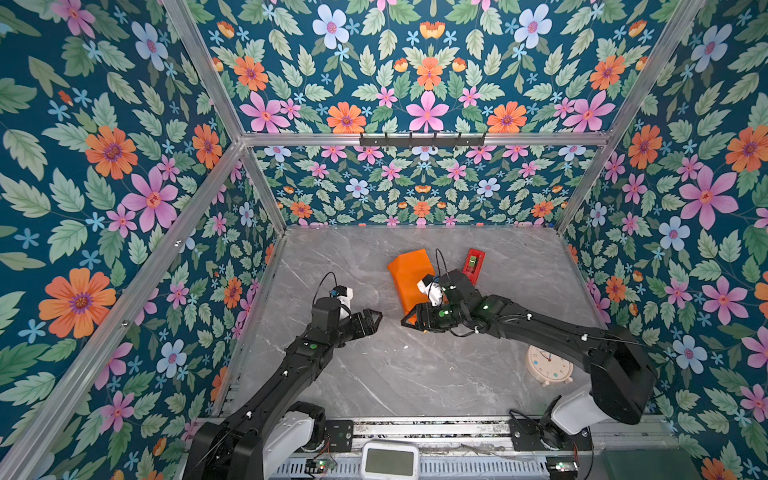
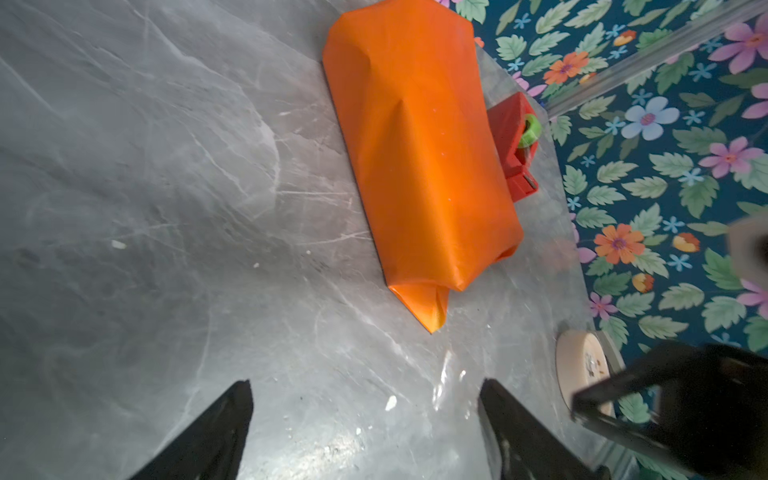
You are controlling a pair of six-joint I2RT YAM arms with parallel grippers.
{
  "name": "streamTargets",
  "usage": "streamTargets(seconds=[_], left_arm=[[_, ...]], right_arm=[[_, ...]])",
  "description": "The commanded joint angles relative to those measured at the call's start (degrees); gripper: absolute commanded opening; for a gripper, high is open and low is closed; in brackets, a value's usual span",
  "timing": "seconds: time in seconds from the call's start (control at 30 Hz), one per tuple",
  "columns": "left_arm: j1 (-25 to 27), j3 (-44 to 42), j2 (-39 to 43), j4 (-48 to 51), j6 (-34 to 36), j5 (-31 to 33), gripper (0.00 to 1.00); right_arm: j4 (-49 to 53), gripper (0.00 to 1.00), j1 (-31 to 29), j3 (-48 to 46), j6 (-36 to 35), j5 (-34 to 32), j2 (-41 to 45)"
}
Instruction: Wrap the gift box in paper
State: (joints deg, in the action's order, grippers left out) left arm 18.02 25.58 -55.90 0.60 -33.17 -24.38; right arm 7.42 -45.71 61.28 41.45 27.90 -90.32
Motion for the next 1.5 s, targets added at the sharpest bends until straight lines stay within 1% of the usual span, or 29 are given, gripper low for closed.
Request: streamTargets(seconds=[0.0,0.1,0.17,0.23,0.33,0.47,0.53,0.67,0.73,0.83,0.97,1.13,1.23,1.3,1.37,1.43,1.47], left_arm=[[0.0,0.0,1.3,3.7,2.9,-2.0,0.88],[0.0,0.1,1.7,4.5,3.9,-3.3,0.88],[0.0,0.0,1.8,4.4,4.0,-4.0,0.88],[0.0,-0.1,2.2,4.4,3.8,-4.3,0.88],[0.0,-0.1,2.9,4.3,3.7,-4.5,0.88],[0.1,-0.5,3.4,3.9,3.4,-5.0,0.88],[0.1,-0.5,3.4,3.7,3.3,-5.1,0.88],[0.1,-0.5,3.7,3.5,3.1,-5.2,0.88],[0.0,-0.5,3.7,3.6,3.1,-5.3,0.88],[0.0,-0.6,3.7,3.8,3.0,-4.8,0.88],[0.0,-0.3,4.1,4.6,2.6,-2.1,0.88],[-0.2,1.1,5.2,5.9,2.1,3.5,0.90],[-0.5,2.7,5.7,6.8,2.3,6.5,0.91],[-1.1,3.8,6.6,7.7,2.4,9.4,0.92],[-2.1,4.4,7.5,8.5,2.5,12.2,0.94],[-3.7,5.2,8.0,9.6,2.7,14.0,0.96],[-4.7,5.4,8.0,10.1,3.0,14.0,0.96]], right_arm=[[-0.1,0.57,-1.5,3.0,-6.0,-2.6,-2.1],[-0.1,0.56,-1.5,5.5,-7.7,-1.0,-4.2],[0.2,0.56,-1.5,7.3,-8.4,0.5,-7.9],[1.0,0.54,-1.5,8.6,-8.9,0.5,-9.3],[1.2,0.54,-1.5,9.2,-10.1,0.9,-10.6],[-3.1,0.52,-1.7,8.5,-8.5,4.9,-12.2],[-3.7,0.49,-2.0,8.5,-8.3,5.2,-12.9],[-5.2,0.39,-2.3,8.7,-7.9,5.9,-14.5],[-7.0,0.31,-2.4,8.3,-7.1,6.5,-15.0],[-9.6,0.17,-2.5,7.4,-6.1,6.8,-15.3],[-10.6,0.01,-2.5,6.5,-4.7,5.0,-15.8],[-8.1,0.00,-3.3,6.3,-3.5,2.1,-17.1],[-1.0,0.00,-5.0,9.0,-5.9,-1.7,-18.1],[4.4,0.07,-6.6,11.9,-7.7,-4.3,-19.4],[7.7,0.12,-7.6,13.9,-9.2,-4.9,-20.2],[9.9,0.12,-8.4,14.4,-10.3,-7.7,-19.7],[10.4,0.09,-8.5,14.1,-10.3,-8.7,-19.1]])
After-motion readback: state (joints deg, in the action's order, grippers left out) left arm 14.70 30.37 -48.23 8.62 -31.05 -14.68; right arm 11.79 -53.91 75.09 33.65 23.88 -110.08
